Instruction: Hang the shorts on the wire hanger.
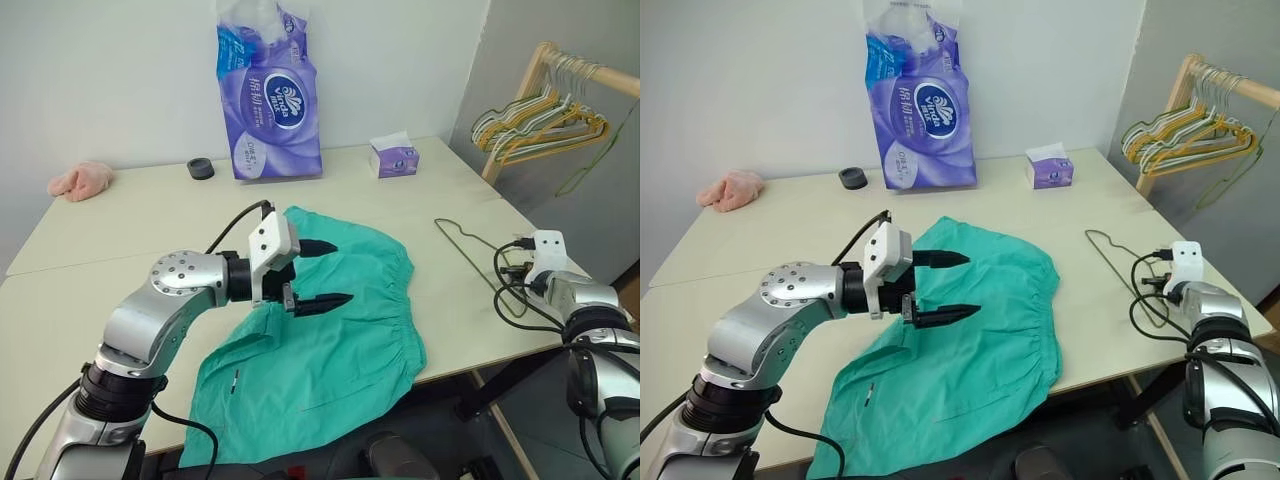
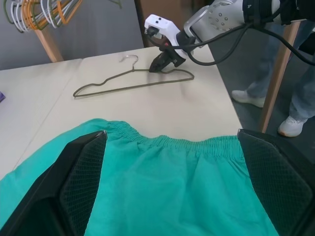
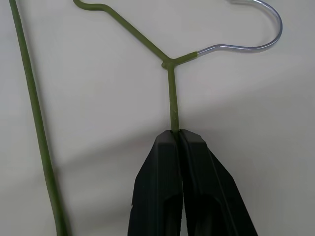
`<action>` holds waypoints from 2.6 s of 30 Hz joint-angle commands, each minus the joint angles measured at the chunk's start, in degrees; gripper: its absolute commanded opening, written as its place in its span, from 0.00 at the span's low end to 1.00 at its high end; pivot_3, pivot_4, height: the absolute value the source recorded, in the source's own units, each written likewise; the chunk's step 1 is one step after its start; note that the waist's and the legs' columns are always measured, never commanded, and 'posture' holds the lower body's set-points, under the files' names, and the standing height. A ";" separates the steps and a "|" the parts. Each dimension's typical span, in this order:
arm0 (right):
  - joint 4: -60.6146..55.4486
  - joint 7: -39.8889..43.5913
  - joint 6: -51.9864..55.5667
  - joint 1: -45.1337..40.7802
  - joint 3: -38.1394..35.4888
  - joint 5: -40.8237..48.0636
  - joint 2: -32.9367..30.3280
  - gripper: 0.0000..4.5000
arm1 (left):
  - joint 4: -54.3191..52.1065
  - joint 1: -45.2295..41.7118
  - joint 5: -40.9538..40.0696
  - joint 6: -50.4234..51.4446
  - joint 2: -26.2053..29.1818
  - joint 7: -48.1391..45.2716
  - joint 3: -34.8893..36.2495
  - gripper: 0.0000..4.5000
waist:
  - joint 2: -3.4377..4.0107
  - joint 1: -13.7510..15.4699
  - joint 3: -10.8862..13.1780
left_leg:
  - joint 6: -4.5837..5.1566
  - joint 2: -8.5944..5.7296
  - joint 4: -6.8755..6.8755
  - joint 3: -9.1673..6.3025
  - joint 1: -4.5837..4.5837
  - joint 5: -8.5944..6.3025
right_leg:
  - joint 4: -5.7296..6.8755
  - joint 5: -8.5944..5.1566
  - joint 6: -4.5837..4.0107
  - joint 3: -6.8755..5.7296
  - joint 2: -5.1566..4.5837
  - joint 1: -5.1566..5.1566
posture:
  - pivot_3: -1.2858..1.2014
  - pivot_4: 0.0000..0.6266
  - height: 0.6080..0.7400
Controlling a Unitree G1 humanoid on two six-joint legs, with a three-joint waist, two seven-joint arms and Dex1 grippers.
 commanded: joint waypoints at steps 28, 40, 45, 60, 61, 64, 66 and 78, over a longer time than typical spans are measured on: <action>-59.34 18.48 -26.14 8.61 20.77 -9.42 1.73 0.01 | 26.75 -9.45 -1.91 9.29 5.17 1.66 14.57 1.00 | 0.76 -0.32 0.48 | -0.02 -0.14 -0.06 -0.31 -0.42 -0.01 | 0.15 0.13 0.19 -0.34 -0.57 -0.48 | 0.40 0.03 1.00; -57.86 22.74 -37.99 6.00 25.07 -12.52 2.63 0.01 | 19.98 -5.22 -2.59 11.62 6.64 -6.85 6.81 1.00 | 0.73 -0.38 0.50 | -0.04 -0.15 -0.01 -0.33 -0.34 0.00 | 0.54 0.12 0.18 -0.33 -0.57 -0.58 | 0.40 0.04 1.00; -59.39 23.51 -40.37 5.07 25.39 -12.79 3.45 0.01 | 19.44 -3.72 -1.26 11.18 7.73 -8.52 5.19 1.00 | 0.73 -0.37 0.51 | -0.04 -0.14 -0.01 -0.34 -0.33 0.00 | 0.63 0.10 0.16 -0.31 -0.56 -0.63 | 0.40 0.04 1.00; -61.41 24.46 -43.27 5.11 24.33 -9.43 5.59 0.00 | 17.61 -0.19 -1.59 10.67 7.52 -10.44 4.99 0.73 | 0.73 -0.27 0.51 | -0.04 -0.14 0.00 -0.35 -0.35 0.00 | 0.66 0.09 0.16 -0.31 -0.56 -0.66 | 0.40 0.04 1.00; -61.39 24.54 -43.25 5.11 24.34 -9.36 5.58 0.00 | 17.38 -0.04 -1.56 10.66 7.47 -10.43 5.03 0.66 | 0.73 -0.27 0.51 | -0.04 -0.14 0.00 -0.34 -0.35 0.00 | 0.66 0.09 0.16 -0.31 -0.56 -0.66 | 0.40 0.04 1.00; -61.52 24.83 -43.20 5.23 24.29 -9.17 5.61 0.00 | 16.84 0.36 -1.48 10.67 7.37 -10.38 5.06 0.44 | 0.73 -0.25 0.51 | -0.04 -0.14 0.00 -0.34 -0.35 0.00 | 0.67 0.09 0.16 -0.31 -0.56 -0.66 | 0.40 0.04 1.00; -61.60 25.13 -43.12 5.34 24.25 -8.94 5.71 0.00 | 16.62 0.59 -1.45 10.64 7.29 -10.34 5.03 0.30 | 0.73 -0.25 0.51 | -0.04 -0.14 0.00 -0.35 -0.35 0.00 | 0.67 0.09 0.16 -0.31 -0.56 -0.67 | 0.40 0.04 1.00; -64.84 32.14 -42.49 9.24 26.52 -8.74 1.70 0.18 | 14.93 1.31 -1.44 10.59 6.62 -8.78 5.20 0.00 | 0.72 -0.17 0.52 | -0.04 -0.14 0.00 -0.33 -0.35 0.00 | 0.70 0.08 0.16 -0.31 -0.56 -0.67 | 0.40 0.04 1.00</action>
